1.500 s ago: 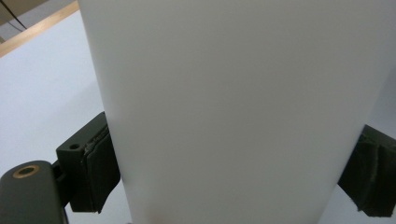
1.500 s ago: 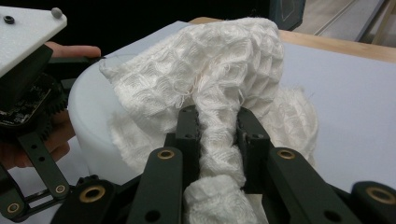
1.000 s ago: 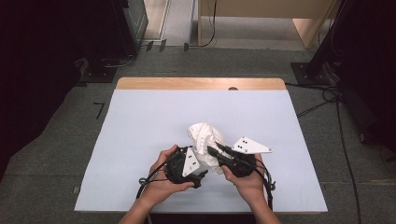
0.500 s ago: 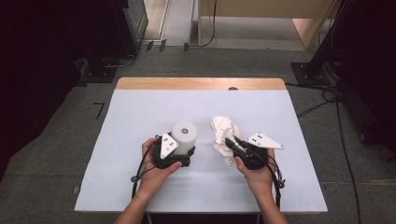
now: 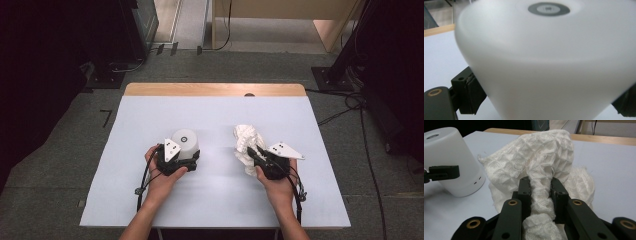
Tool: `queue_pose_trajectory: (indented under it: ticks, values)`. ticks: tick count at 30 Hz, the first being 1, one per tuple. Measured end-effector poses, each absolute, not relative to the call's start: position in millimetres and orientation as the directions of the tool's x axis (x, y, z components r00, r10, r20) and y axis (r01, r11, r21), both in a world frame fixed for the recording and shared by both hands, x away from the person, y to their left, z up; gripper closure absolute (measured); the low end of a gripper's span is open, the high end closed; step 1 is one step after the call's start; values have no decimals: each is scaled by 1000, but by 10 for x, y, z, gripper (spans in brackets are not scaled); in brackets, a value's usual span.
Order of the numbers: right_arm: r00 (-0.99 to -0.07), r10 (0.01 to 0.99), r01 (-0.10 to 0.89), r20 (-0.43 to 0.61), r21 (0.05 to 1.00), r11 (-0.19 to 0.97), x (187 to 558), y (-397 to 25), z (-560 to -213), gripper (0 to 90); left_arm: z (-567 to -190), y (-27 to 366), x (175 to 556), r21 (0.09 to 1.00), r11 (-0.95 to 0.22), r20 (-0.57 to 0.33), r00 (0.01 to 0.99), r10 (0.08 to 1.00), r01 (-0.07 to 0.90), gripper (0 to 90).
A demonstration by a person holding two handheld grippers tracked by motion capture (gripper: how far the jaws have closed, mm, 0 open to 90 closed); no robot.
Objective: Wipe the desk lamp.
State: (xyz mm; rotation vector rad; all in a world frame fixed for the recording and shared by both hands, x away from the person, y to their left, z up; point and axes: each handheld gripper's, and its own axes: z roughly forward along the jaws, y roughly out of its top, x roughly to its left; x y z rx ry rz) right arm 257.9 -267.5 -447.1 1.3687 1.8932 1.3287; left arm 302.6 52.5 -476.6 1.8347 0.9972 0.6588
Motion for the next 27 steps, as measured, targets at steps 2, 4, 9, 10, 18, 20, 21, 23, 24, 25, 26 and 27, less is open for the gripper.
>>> queue_pose_trajectory:
  ticks: [2,4,9,10,18,20,21,23,24,25,26,27]
  values:
    - [-406,899,461,166,886,45,2581,-2683,-4475,744,-4746,541,3021,901,-241,15,530,848,360,24]
    - [-404,899,461,169,886,40,2581,-2690,-4475,745,-4747,570,3022,892,-241,2,530,848,383,16]
    - [-406,899,456,166,889,41,2577,-2699,-4468,745,-4717,624,2989,880,-245,-13,536,844,407,0]
    - [-405,899,455,166,889,40,2577,-2699,-4465,744,-4709,641,2981,880,-243,-20,543,840,408,0]
    - [-378,913,445,155,895,32,2591,-2750,-4434,742,-4631,866,2854,897,-202,-63,568,821,392,0]
    - [-365,918,449,152,893,31,2615,-2789,-4440,738,-4601,922,2816,902,-200,-62,573,817,382,0]
    - [-359,920,455,158,890,25,2634,-2804,-4451,737,-4583,949,2796,903,-205,-56,577,815,377,0]
    - [-352,923,465,157,885,27,2668,-2826,-4475,727,-4554,1001,2750,907,-212,-44,582,812,364,0]
    - [-350,924,468,154,883,30,2681,-2832,-4485,719,-4543,1031,2727,907,-214,-41,582,812,362,0]
    - [-342,927,473,155,881,27,2692,-2833,-4494,709,-4539,1061,2704,909,-208,-45,581,813,361,0]
    - [-339,929,473,149,881,31,2707,-2843,-4504,693,-4537,1097,2686,911,-201,-48,579,814,359,0]
    - [-332,932,477,146,878,32,2722,-2853,-4513,682,-4540,1136,2672,913,-189,-56,573,817,360,0]
